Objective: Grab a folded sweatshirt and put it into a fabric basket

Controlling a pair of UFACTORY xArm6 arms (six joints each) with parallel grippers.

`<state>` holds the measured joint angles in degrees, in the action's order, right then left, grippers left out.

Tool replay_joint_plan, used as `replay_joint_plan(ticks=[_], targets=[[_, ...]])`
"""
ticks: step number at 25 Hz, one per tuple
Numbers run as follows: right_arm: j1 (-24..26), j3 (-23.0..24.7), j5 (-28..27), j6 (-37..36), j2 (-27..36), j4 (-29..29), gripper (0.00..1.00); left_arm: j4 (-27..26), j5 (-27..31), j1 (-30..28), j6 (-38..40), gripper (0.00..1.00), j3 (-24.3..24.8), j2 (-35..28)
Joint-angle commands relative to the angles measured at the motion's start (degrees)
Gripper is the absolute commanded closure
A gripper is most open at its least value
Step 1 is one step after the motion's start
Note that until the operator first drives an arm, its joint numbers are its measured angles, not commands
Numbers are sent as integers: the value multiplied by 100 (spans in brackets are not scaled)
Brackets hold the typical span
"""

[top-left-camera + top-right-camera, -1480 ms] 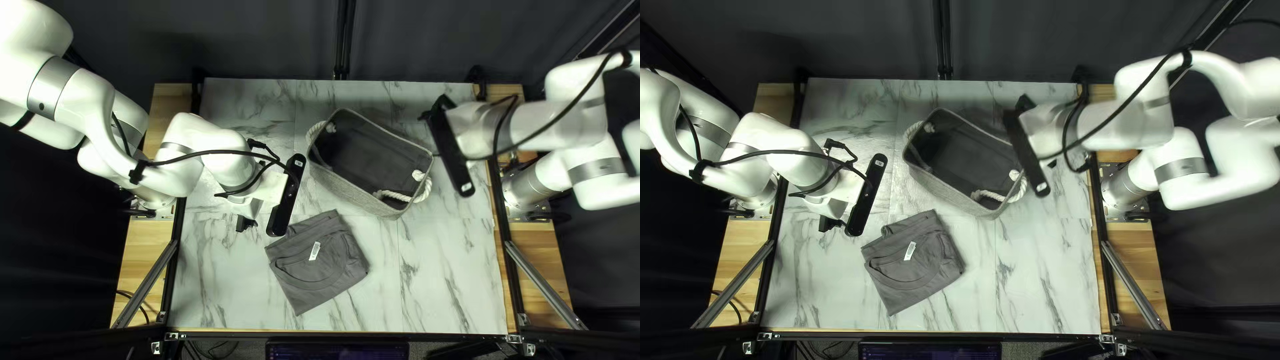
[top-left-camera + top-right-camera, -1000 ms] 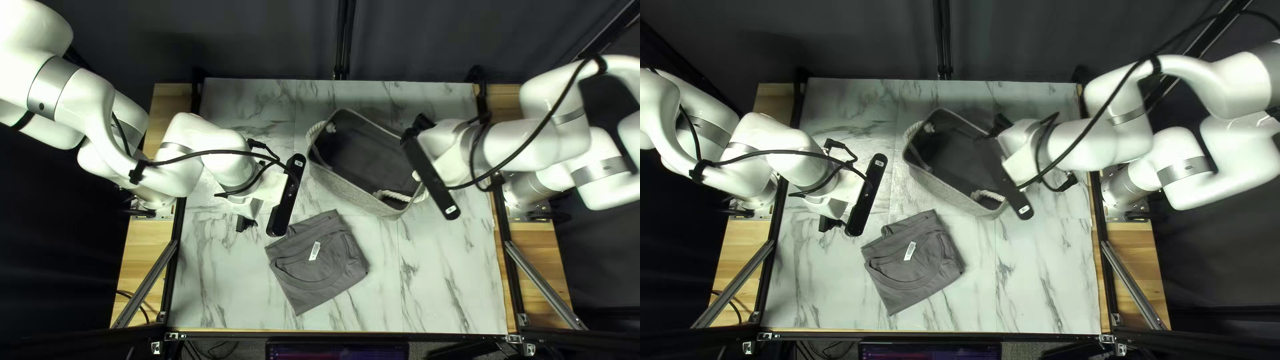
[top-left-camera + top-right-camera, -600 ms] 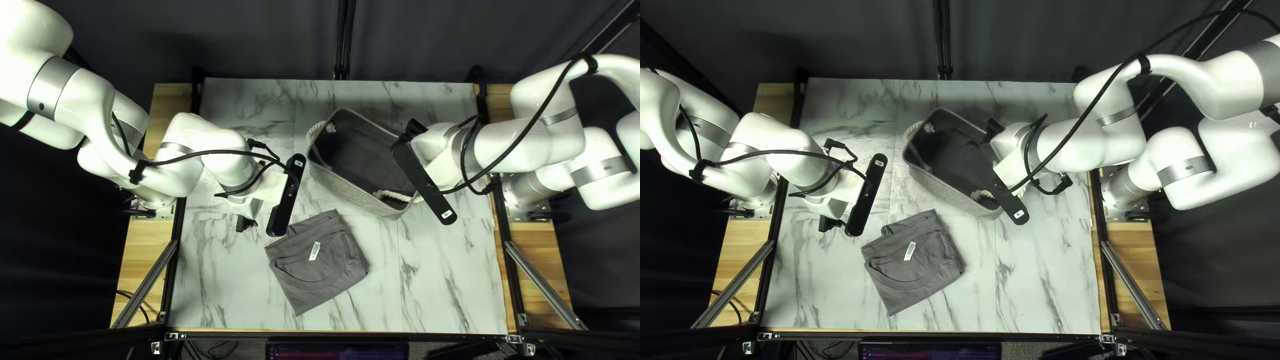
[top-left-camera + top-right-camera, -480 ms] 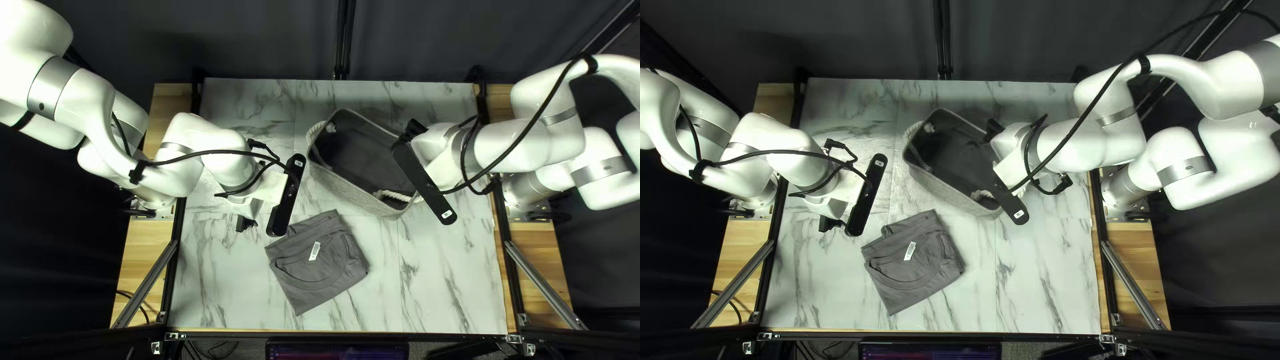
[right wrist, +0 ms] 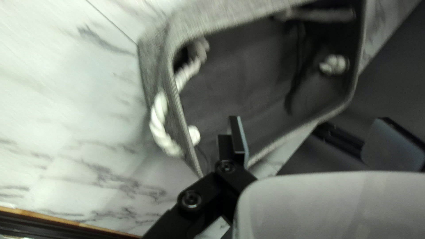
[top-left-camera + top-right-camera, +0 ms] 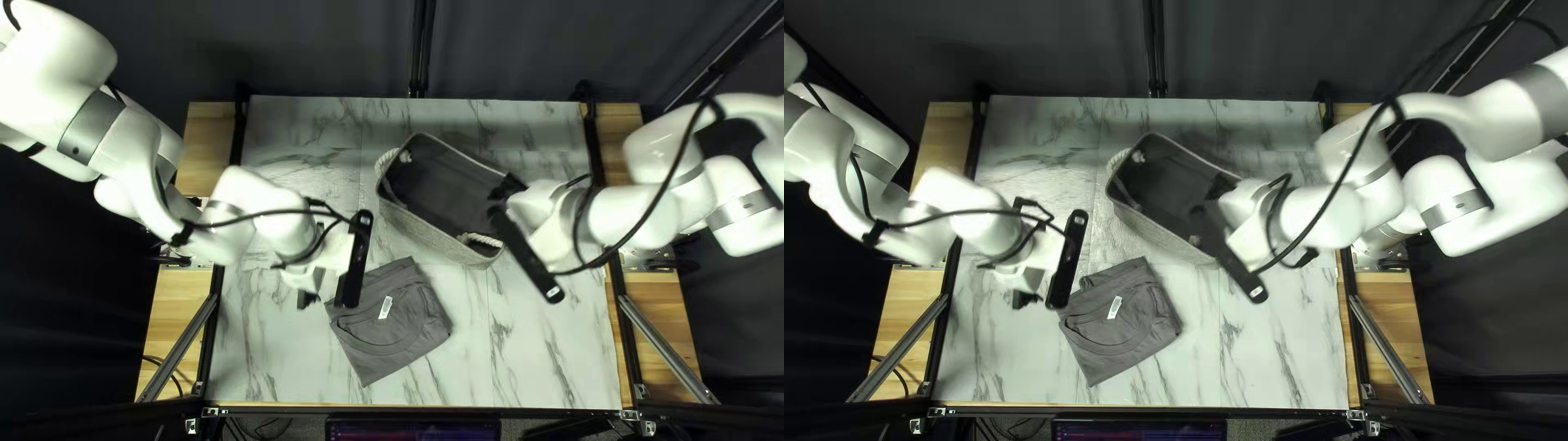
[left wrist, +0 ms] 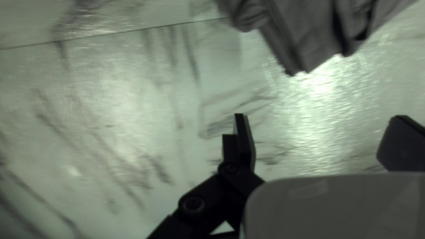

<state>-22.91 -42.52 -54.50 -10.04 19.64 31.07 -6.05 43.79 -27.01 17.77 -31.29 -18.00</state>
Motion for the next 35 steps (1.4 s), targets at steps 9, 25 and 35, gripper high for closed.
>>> replay_joint_plan(ticks=[9, 25, 35], targets=[[172, -1011, 1006, -944, -1493, -598, 0, 1340, -47, -920, 148, 0, 210, -70], [924, -765, 2379, -1366, -2325, -712, 0, 2637, -649, -1117, 937, 0, 724, -33], [881, -781, 2720, -1595, -2610, -642, 0, 3091, -1310, -1037, 1737, 0, 1307, -272]])
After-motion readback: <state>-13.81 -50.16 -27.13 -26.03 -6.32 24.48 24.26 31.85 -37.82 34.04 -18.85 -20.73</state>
